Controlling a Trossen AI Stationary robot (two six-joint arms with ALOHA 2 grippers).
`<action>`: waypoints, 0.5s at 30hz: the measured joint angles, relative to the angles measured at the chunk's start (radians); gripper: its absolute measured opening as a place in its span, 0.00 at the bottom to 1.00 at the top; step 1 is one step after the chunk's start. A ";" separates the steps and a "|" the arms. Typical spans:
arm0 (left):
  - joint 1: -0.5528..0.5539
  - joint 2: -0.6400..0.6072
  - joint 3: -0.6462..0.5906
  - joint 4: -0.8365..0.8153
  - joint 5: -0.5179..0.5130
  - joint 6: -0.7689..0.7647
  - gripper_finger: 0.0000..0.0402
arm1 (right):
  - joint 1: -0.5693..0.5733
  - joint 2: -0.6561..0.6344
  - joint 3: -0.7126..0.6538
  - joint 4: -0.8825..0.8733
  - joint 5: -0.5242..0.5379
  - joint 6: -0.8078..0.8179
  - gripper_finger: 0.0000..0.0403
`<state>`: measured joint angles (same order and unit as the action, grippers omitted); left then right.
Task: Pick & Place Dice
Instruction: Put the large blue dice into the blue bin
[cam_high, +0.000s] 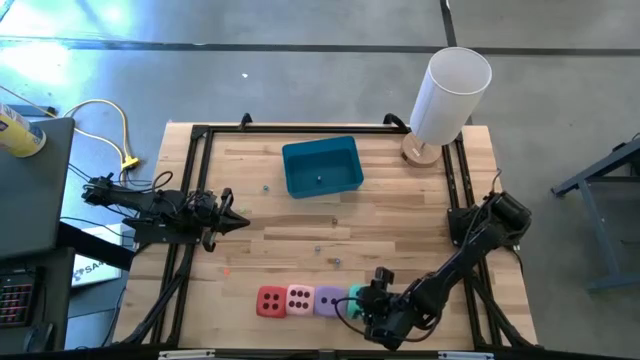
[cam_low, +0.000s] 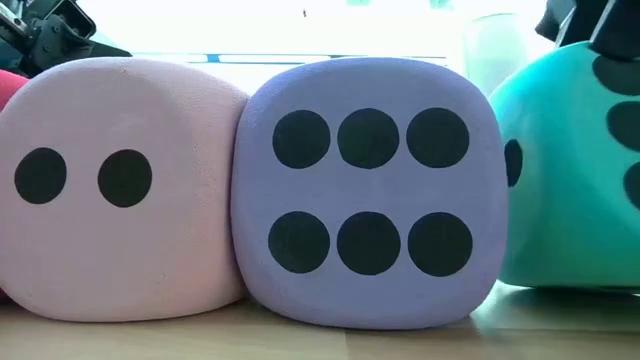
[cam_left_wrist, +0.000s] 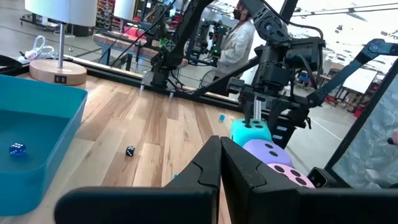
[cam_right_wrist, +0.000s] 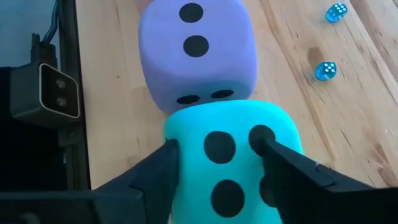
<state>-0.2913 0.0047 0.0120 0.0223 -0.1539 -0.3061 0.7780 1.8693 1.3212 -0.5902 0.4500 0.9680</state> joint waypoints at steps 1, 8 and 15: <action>0.000 0.000 0.000 0.000 0.000 0.000 0.00 | 0.000 -0.004 0.000 -0.005 -0.001 0.000 0.46; 0.000 0.000 0.000 0.000 0.000 0.000 0.00 | -0.003 -0.011 0.003 -0.011 -0.067 -0.003 0.21; 0.000 0.000 0.000 0.000 0.000 0.000 0.00 | -0.008 -0.008 0.004 -0.005 -0.130 0.014 0.15</action>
<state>-0.2910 0.0044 0.0120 0.0223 -0.1539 -0.3061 0.7704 1.8611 1.3248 -0.5955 0.3195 0.9823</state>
